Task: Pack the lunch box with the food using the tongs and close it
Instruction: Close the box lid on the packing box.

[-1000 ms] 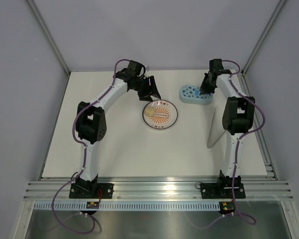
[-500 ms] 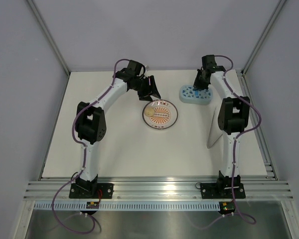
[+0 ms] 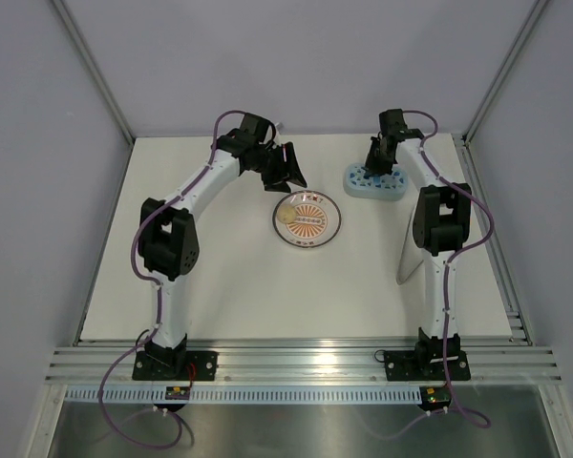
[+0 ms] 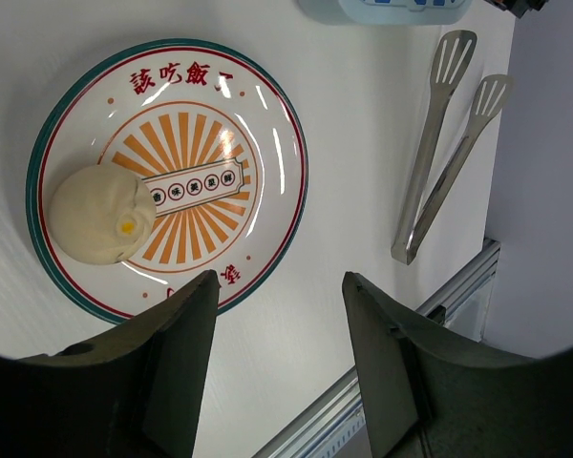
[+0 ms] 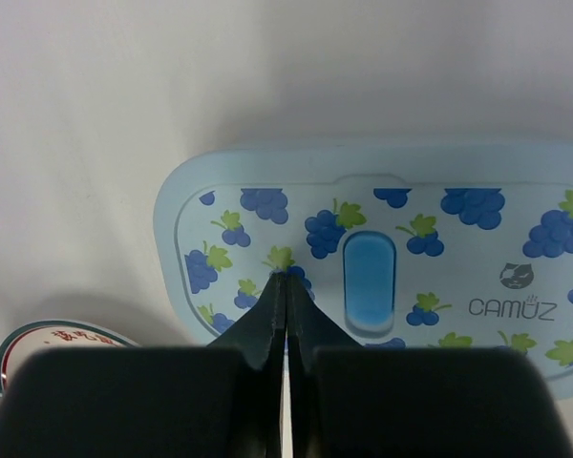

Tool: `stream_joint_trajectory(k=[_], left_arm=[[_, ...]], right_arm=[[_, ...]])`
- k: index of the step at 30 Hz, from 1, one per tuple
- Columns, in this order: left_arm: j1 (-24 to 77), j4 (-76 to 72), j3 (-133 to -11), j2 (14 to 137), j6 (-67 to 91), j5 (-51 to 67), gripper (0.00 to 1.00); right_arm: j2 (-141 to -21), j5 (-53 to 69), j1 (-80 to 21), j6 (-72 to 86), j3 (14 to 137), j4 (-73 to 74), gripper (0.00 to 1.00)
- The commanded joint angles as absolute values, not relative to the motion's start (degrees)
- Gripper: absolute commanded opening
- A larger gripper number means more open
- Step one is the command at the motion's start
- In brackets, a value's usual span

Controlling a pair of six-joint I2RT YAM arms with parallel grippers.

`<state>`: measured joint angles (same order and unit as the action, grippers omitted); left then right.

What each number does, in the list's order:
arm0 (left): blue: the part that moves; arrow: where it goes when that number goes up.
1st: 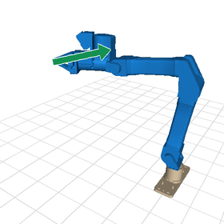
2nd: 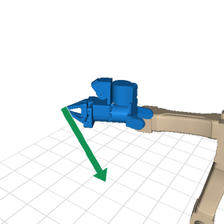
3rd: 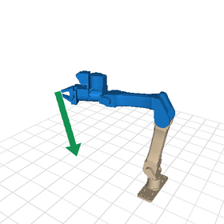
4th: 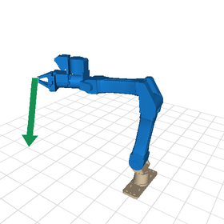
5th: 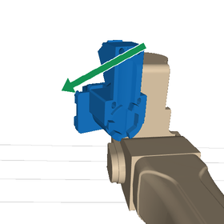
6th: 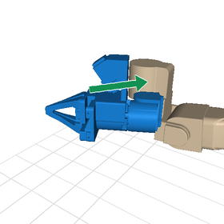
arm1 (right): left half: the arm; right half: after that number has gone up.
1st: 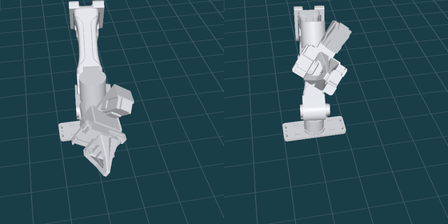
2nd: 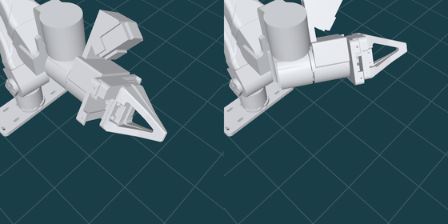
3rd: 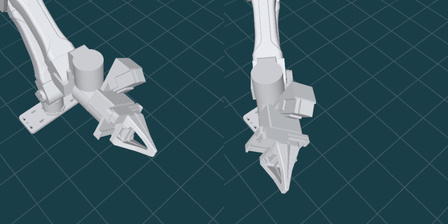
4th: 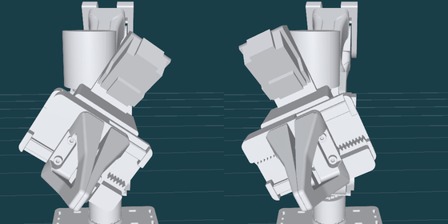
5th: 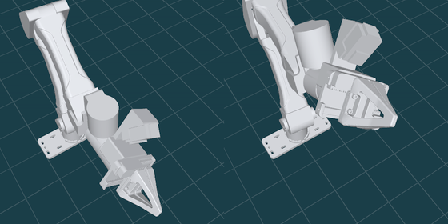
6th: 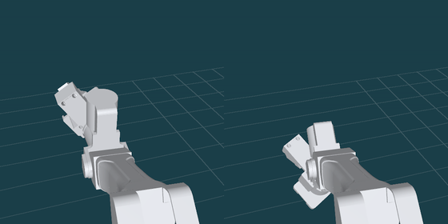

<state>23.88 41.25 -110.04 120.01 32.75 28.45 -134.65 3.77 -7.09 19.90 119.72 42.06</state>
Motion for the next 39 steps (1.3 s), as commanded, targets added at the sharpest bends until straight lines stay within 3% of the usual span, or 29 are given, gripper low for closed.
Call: stream_joint_trajectory(k=[1, 21, 32, 37, 39], left_arm=[[23.6, 40.7, -109.5, 115.8, 31.6, 27.5, 0.59], [23.6, 42.2, -104.9, 110.1, 28.8, 24.6, 0.61], [23.6, 42.5, -103.0, 106.8, 28.5, 23.6, 0.62], [23.6, 43.5, -102.2, 104.6, 27.6, 22.1, 0.63], [23.6, 44.2, -101.8, 102.8, 27.2, 21.3, 0.63]], right_arm=[[-132.7, 1.5, -7.2, 20.1, 124.5, 43.5, 0.0], [-121.9, -3.4, -1.1, 23.6, 104.7, 32.1, 0.0], [-130.6, -0.4, -0.4, 22.2, 109.9, 40.3, 0.0], [-121.8, -0.8, -0.4, 22.7, 104.7, 36.7, 0.0], [-117.8, -1.5, -0.4, 22.4, 104.8, 37.0, 0.08]])
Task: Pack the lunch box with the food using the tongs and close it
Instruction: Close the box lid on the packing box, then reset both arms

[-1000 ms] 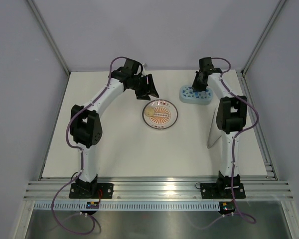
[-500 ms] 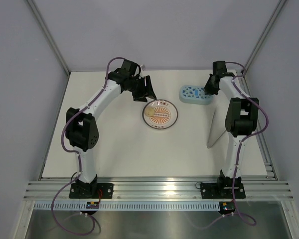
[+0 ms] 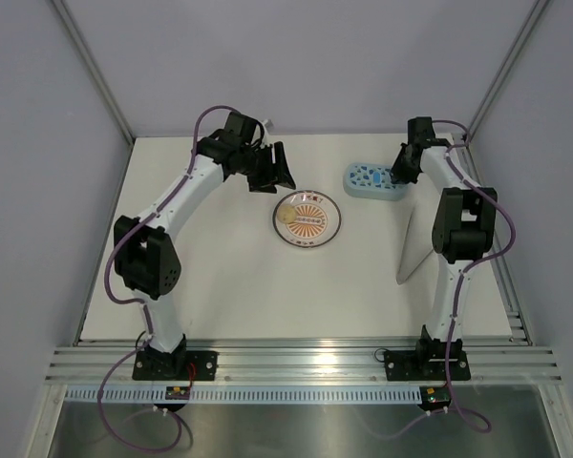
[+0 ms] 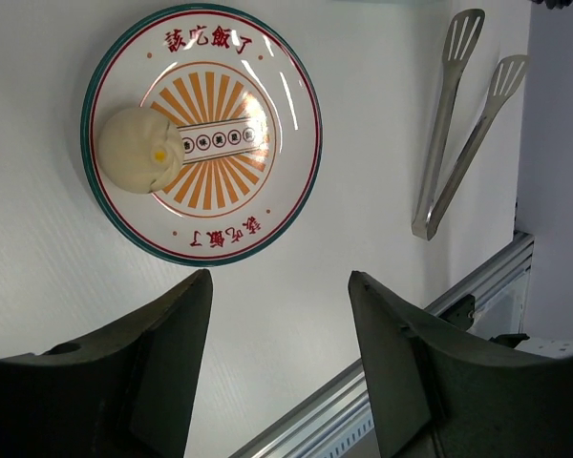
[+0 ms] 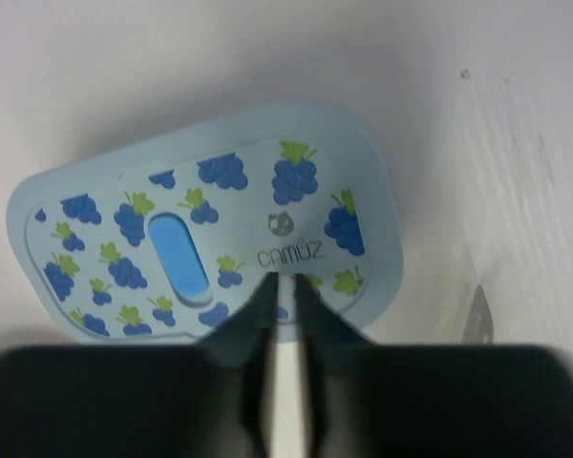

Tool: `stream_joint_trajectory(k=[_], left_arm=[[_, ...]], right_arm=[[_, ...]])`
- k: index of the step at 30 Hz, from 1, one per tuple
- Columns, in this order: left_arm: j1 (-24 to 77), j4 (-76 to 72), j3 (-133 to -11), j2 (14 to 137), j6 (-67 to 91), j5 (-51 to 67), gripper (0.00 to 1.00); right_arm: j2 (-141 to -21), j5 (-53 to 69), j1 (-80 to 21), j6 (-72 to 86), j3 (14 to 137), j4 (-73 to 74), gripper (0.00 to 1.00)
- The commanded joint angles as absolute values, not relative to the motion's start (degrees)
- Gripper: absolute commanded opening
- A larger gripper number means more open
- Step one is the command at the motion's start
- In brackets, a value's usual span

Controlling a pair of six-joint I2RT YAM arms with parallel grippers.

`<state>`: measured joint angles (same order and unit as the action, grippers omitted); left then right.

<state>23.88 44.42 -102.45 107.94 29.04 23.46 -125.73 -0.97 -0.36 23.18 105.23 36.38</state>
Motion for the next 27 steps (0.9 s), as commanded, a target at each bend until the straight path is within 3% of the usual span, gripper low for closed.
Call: stream_joint_trajectory(k=[1, 4, 5, 8, 12, 27], left_arm=[[23.6, 44.3, -101.1, 102.2, 26.7, 20.3, 0.64], [23.6, 45.0, -99.6, 98.8, 25.7, 18.0, 0.68], [23.6, 45.3, -98.5, 97.8, 25.4, 17.3, 0.71], [23.6, 46.2, -96.9, 94.1, 24.5, 14.7, 0.77], [23.6, 48.3, -94.7, 89.7, 23.4, 11.0, 0.88], [23.6, 46.5, -79.8, 69.7, 23.3, -5.4, 0.99]], right_arm=[[-116.2, -2.8, -0.4, 22.2, 104.9, 37.2, 0.28], [-110.2, -5.3, -0.4, 21.9, 103.9, 37.4, 0.62], [-107.3, -5.9, -0.4, 21.8, 102.8, 37.5, 0.79], [-102.9, -8.3, -0.4, 22.1, 99.8, 38.2, 0.99], [-95.5, -13.0, -0.4, 23.4, 94.8, 40.3, 0.99], [-70.2, -19.1, -0.4, 24.0, 66.4, 42.3, 1.0]])
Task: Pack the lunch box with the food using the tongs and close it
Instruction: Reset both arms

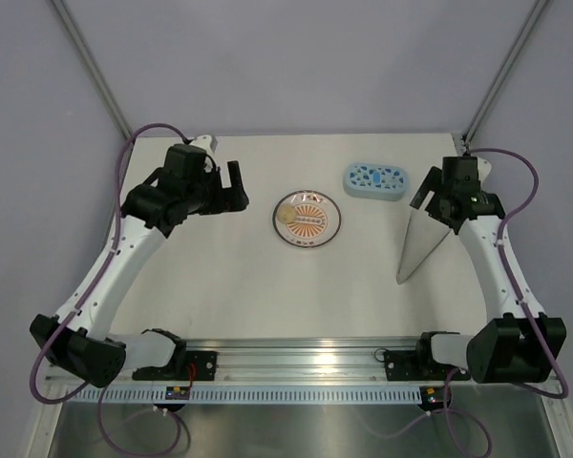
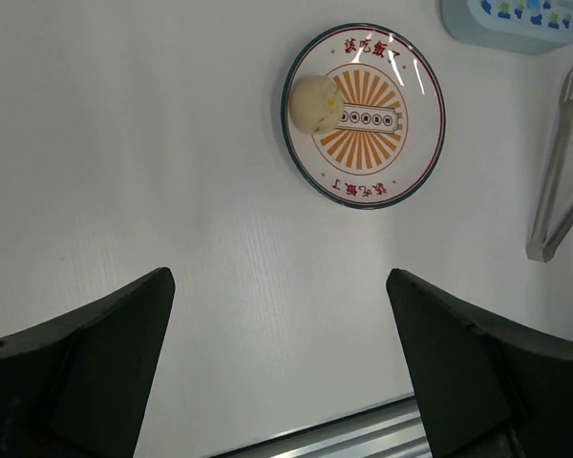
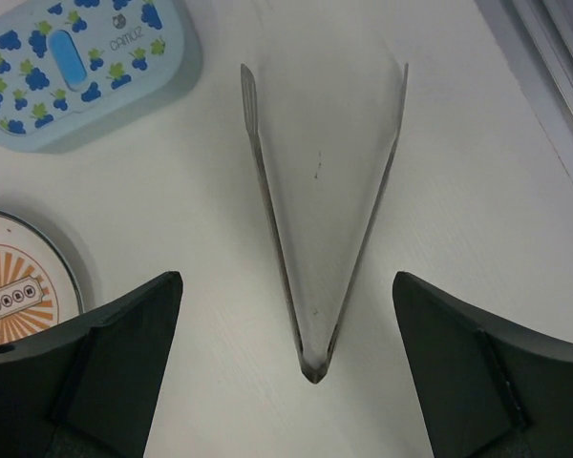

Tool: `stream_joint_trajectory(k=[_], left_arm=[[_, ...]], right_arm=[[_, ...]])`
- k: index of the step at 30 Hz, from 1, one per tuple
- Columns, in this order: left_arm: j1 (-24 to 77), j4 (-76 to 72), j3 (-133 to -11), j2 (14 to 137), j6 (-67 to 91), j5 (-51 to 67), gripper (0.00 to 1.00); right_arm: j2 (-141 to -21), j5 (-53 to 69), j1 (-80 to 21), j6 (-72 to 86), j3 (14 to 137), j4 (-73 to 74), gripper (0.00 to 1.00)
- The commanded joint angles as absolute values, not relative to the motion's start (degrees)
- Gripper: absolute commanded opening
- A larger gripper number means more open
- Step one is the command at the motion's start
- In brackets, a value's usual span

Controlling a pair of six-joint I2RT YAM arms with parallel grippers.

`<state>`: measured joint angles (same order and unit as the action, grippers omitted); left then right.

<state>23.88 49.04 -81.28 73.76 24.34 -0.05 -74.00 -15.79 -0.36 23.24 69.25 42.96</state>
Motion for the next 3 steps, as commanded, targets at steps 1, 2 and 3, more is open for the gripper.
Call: stream_joint_trajectory(k=[1, 2, 3], left_arm=[[23.6, 45.9, -78.8, 69.0, 23.2, -5.8, 0.99], [23.6, 45.7, -78.3, 68.5, 23.0, -6.3, 0.99], [23.6, 45.5, -78.0, 67.4, 22.8, -6.5, 0.99]], right_arm=[[-69.3, -19.1, -0.4, 23.9, 65.5, 42.2, 0.99], [-69.0, -19.1, -0.4, 23.8, 65.0, 42.2, 0.99], [-68.8, -19.1, -0.4, 23.9, 64.6, 42.6, 0.99]])
